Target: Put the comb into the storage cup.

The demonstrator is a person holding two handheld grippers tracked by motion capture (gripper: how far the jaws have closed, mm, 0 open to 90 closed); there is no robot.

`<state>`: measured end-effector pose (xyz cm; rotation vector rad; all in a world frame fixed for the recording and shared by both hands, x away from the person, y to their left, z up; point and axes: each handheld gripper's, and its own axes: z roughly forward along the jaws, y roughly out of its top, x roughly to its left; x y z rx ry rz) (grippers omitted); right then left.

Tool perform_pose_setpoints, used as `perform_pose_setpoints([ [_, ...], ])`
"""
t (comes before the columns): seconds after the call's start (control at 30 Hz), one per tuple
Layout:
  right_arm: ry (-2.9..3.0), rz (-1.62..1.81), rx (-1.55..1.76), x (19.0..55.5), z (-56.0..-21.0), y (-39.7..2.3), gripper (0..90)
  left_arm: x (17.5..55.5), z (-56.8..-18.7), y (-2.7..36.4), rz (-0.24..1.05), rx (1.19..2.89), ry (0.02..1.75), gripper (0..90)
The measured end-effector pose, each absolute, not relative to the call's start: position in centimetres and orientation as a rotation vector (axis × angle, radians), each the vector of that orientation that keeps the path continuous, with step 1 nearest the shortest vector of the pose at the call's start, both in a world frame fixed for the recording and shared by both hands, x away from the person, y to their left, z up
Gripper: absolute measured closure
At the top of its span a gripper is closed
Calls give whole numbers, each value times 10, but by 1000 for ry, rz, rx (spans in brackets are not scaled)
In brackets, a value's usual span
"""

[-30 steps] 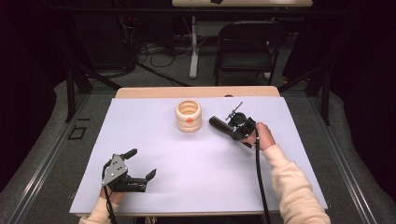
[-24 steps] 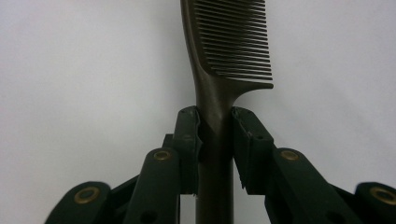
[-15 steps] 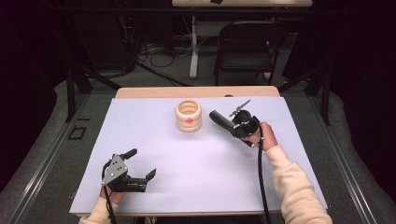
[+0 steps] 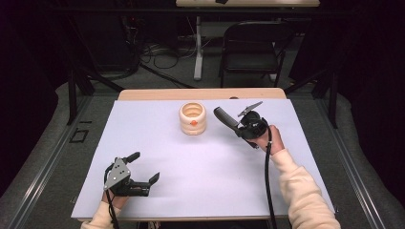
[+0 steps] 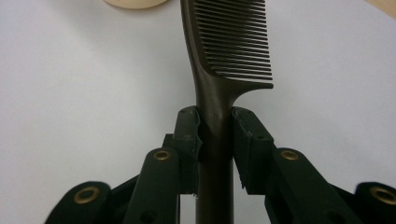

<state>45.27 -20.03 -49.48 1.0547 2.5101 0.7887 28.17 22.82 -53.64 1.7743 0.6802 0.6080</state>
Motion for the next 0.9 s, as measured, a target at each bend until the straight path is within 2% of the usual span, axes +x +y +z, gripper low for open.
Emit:
perform_pose_setpoints([
  [0.9,2399,948,1015,445,-490,-195,727,282,-536,228,607,1775,679,1],
])
